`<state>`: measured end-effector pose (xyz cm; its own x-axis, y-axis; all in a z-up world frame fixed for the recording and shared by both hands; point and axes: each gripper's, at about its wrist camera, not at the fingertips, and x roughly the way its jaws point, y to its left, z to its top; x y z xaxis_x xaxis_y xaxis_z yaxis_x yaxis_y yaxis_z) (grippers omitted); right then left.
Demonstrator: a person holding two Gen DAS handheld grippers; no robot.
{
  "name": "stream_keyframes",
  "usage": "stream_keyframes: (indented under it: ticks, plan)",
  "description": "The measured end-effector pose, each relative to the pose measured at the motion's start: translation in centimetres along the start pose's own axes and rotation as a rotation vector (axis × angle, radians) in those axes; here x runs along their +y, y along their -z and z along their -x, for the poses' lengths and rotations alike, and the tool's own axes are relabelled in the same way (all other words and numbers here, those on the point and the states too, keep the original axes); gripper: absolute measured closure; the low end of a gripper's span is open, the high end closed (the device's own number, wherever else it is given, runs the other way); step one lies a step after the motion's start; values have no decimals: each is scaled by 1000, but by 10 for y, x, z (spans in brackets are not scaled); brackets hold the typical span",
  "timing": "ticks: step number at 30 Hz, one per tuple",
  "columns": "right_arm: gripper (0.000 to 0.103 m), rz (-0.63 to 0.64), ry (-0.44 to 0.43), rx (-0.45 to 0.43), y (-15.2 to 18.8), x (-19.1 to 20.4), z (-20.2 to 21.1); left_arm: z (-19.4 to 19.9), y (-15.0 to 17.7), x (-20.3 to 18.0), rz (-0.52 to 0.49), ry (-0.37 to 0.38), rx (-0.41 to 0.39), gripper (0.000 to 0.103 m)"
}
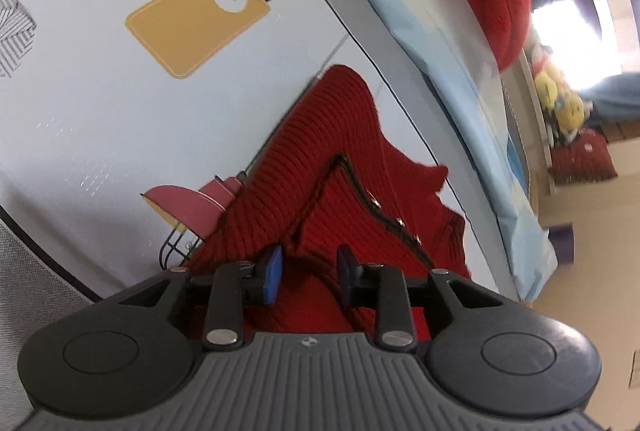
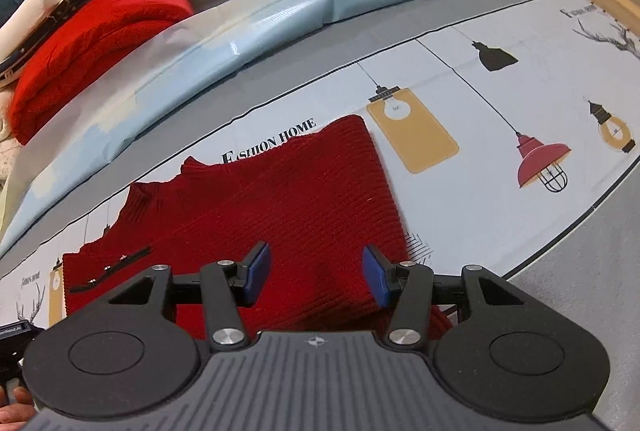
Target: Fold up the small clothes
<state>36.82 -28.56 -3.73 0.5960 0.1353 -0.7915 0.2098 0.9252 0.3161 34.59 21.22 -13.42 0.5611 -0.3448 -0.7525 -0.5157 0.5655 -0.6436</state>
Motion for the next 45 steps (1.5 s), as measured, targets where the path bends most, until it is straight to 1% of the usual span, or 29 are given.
stream_keyframes:
  ticks: [2,3,4,5,8,9,10,12,13,15,16,18,19,20,21,23,24,25,26,28,29,30,31,34,37,39,41,43,45]
  plan:
    - [50,6,0,3,0,0,-1,-3,2,1,-6,-1,-9,74]
    - [50,5,2,5,0,0,-2,-2,3,-1,-33,-11,-20,86]
    - [50,-1,1,9,0,0,-4,0,4,-5,-76,-32,-36,94]
    - [50,-6,-1,13,0,0,-5,5,6,-8,-109,-44,-54,95]
    - [50,-38,-9,30,0,-1,-10,33,13,-29,-191,-56,-142,96]
    - [50,-52,-15,37,1,-2,-12,44,18,-40,-238,-76,-174,96]
    - [50,-68,-22,45,1,-3,-14,53,23,-50,-289,-109,-197,96]
    - [50,-105,-34,65,3,-6,-19,61,32,-62,-384,-205,-225,96]
    - [50,-121,-36,75,5,-8,-21,63,33,-62,-392,-236,-236,96]
    - [50,-152,-40,92,8,-13,-28,60,30,-59,-355,-285,-222,95]
    - [50,-158,-34,96,9,-15,-30,59,27,-59,-358,-312,-224,95]
    - [51,-149,7,97,11,-19,-34,64,26,-63,-414,-348,-274,95]
    - [52,-143,14,98,13,-20,-36,66,26,-68,-451,-348,-296,95]
    - [52,-142,16,106,14,-23,-38,66,28,-71,-479,-327,-297,95]
    - [53,-147,16,110,14,-25,-39,64,30,-72,-508,-281,-269,95]
    - [54,-149,19,109,15,-26,-38,56,33,-72,-527,-206,-188,95]
    - [54,-142,22,107,15,-25,-37,49,34,-70,-529,-176,-135,95]
    - [54,-134,25,106,16,-24,-37,42,36,-67,-530,-166,-89,95]
    - [54,-128,27,107,17,-24,-37,35,36,-63,-532,-182,-59,95]
    - [54,-108,31,112,19,-24,-38,18,37,-53,-560,-293,-6,96]
    - [54,-105,33,115,19,-24,-38,16,39,-49,-574,-332,3,96]
    - [54,-110,34,118,19,-25,-36,19,40,-48,-583,-364,-7,92]
    - [54,-125,36,122,19,-26,-33,23,42,-51,-599,-376,-21,91]
    - [51,-120,24,102,17,-27,-21,39,48,-59,-682,-352,-87,91]
    - [51,-112,54,96,18,-34,-13,50,52,-61,-681,-377,-130,91]
    - [51,-127,64,85,18,-41,-2,70,54,-67,-696,-362,-173,91]
    - [51,-106,71,41,17,-42,17,99,66,-76,-749,-335,-245,91]
    - [51,-72,63,-22,19,-39,47,124,83,-82,-790,-329,-301,88]
    - [51,-61,22,-75,22,-39,80,146,96,-84,-795,-318,-313,88]
